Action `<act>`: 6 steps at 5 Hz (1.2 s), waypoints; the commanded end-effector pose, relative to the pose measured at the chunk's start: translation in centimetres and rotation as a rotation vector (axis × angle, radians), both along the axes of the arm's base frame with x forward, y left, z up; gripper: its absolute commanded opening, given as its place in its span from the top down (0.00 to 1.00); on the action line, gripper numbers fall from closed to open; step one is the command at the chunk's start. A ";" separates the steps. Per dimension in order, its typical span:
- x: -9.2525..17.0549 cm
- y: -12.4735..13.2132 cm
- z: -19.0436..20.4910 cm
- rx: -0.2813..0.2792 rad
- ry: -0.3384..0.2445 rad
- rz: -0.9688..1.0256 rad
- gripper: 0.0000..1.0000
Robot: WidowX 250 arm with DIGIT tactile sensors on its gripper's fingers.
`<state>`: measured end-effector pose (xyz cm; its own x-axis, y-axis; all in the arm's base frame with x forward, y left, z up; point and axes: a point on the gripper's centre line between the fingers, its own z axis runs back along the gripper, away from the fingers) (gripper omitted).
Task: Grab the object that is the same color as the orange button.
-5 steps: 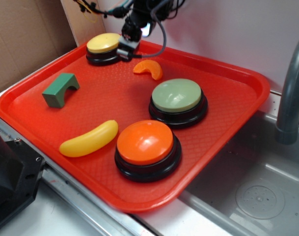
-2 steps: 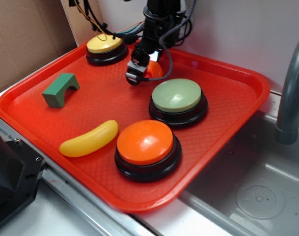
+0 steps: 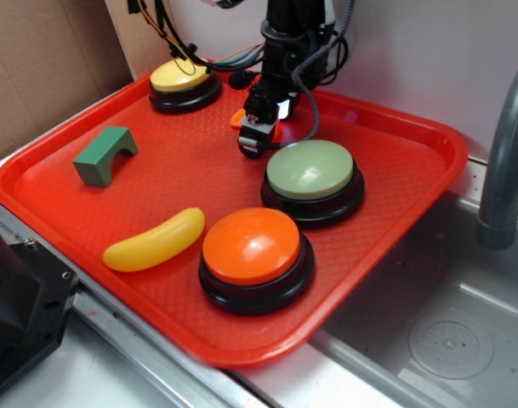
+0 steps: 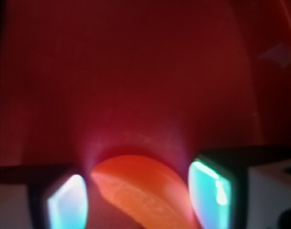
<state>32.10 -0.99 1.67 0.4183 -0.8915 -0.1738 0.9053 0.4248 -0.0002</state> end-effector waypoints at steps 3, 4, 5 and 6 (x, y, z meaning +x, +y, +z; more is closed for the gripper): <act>-1.8 1.2 4.0 0.061 -0.179 0.433 1.00; -2.7 -0.9 8.9 0.056 -0.271 0.604 1.00; -4.0 -2.5 13.4 0.018 -0.294 0.712 1.00; -5.4 -3.3 17.2 -0.008 -0.300 0.859 1.00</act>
<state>26.05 -2.35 16.69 0.9675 -0.2510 -0.0309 0.2525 0.9519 0.1736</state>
